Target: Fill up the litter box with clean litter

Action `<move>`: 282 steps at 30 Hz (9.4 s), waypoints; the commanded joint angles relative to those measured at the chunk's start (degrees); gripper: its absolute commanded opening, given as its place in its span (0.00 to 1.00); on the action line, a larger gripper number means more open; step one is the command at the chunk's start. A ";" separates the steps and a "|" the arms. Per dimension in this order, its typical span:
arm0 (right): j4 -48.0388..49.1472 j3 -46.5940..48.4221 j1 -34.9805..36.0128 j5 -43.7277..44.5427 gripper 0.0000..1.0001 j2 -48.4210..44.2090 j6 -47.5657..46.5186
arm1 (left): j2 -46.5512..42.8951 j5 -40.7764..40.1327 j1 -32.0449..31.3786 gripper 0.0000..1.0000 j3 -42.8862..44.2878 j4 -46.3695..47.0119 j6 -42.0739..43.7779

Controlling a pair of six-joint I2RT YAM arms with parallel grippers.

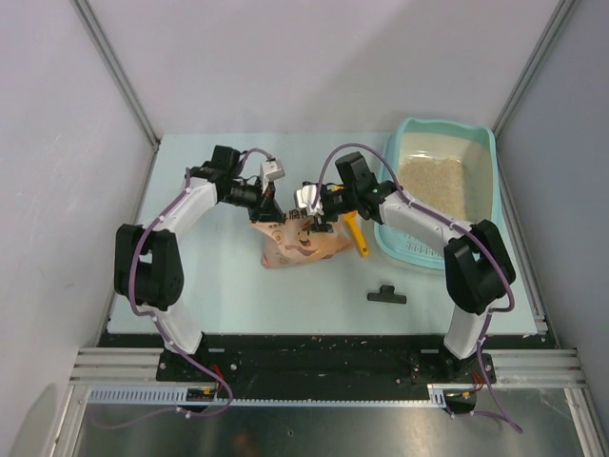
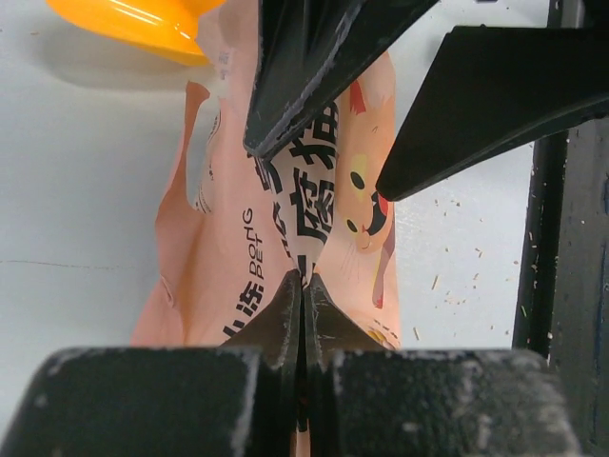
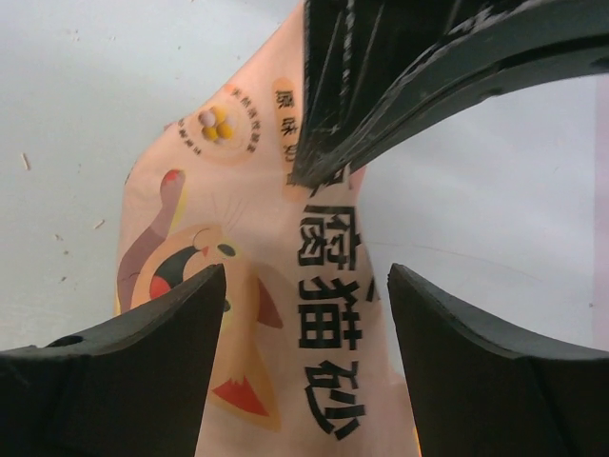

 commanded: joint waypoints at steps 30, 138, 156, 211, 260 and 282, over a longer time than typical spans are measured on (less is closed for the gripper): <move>-12.35 9.98 -5.29 3.74 0.01 6.50 16.91 | -7.13 -8.47 -2.32 0.02 -7.38 -1.48 16.46; -23.68 11.22 -10.13 -7.70 0.00 4.49 17.37 | -14.60 -8.39 1.45 0.00 -19.07 9.52 8.54; -23.60 17.29 -6.09 -9.90 0.00 9.67 17.28 | -14.35 -5.23 -7.58 0.49 -10.54 15.00 4.87; -46.38 -16.28 -15.14 16.72 0.47 -11.34 -3.73 | -2.73 -6.20 -11.46 0.00 -8.17 25.06 -6.31; -56.82 -6.28 -10.66 12.43 0.00 -17.93 -10.40 | -2.30 -6.20 -11.81 0.00 -8.43 25.06 -6.57; -36.97 14.92 -7.23 11.03 0.00 0.18 9.37 | -2.39 -4.97 -11.63 0.01 -8.26 25.06 -7.71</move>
